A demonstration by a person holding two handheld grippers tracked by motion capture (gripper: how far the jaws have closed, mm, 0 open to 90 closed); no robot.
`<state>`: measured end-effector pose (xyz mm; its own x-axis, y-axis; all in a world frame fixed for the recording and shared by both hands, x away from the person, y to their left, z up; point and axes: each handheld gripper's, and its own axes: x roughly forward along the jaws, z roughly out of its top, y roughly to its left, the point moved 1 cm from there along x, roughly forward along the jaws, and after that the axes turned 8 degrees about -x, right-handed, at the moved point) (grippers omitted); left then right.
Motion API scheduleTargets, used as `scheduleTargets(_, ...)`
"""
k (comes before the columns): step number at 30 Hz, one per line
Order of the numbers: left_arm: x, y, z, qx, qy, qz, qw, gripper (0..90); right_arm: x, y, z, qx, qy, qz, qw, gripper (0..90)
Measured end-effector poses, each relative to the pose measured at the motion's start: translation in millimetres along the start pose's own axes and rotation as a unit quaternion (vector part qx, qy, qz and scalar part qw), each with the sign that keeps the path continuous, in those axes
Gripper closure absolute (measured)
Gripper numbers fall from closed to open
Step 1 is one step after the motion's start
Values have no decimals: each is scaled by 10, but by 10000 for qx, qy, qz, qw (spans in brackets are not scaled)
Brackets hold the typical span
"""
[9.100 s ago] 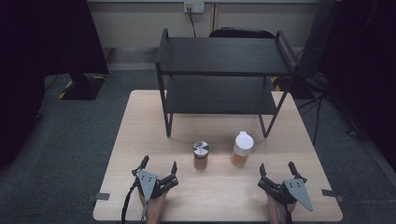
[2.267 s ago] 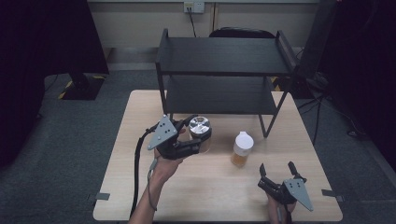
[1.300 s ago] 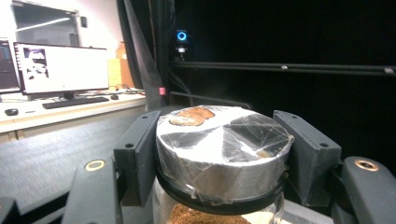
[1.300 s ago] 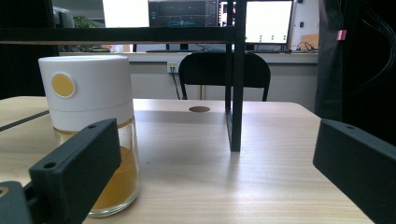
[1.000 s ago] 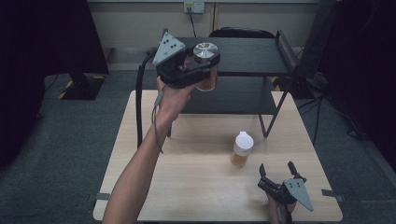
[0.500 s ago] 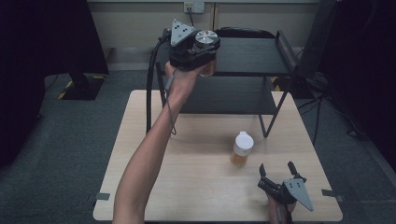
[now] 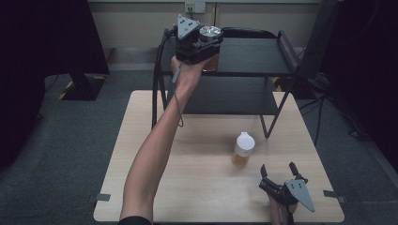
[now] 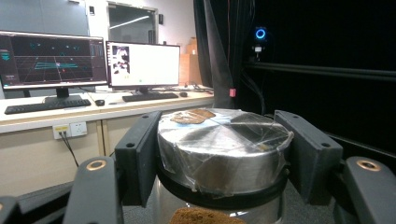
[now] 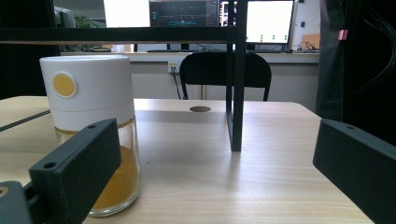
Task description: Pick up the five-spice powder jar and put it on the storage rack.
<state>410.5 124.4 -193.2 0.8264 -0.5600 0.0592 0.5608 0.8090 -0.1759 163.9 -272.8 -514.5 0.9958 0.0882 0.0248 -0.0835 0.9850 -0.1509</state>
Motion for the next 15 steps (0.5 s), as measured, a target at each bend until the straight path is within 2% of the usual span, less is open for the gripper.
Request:
scheduleTargets(3, -5, 11, -6, 13, -4, -15, 10000, 347, 0, -1, -1, -2, -3, 4, 10000, 0)
scheduleTargets(4, -4, -9, -4, 17, 3, 38, 10000, 341, 0, -1, -1, -1, -2, 4, 10000, 0)
scheduleTargets(5, -1, -47, -5, 30, 1, 151, 9999, 299, -1, -2, -1, -1, -3, 5, 10000, 0)
scheduleTargets(6, 2, -84, -17, 22, -33, 265, 9996, 220, -1, -2, -2, 0, -5, 7, 10000, 0)
scheduleTargets(10, -25, -128, -56, 154, -167, 383, 9990, 63, -1, -4, -2, 0, -5, 13, 10000, 0)
scheduleTargets(12, -56, -179, -100, 287, -307, 540, 9977, 12, -2, -5, -3, -1, -9, 18, 10000, 0)
scheduleTargets(15, -103, -211, -148, 271, -462, 640, 9965, 0, -1, -6, -3, 0, -9, 21, 10000, 0)
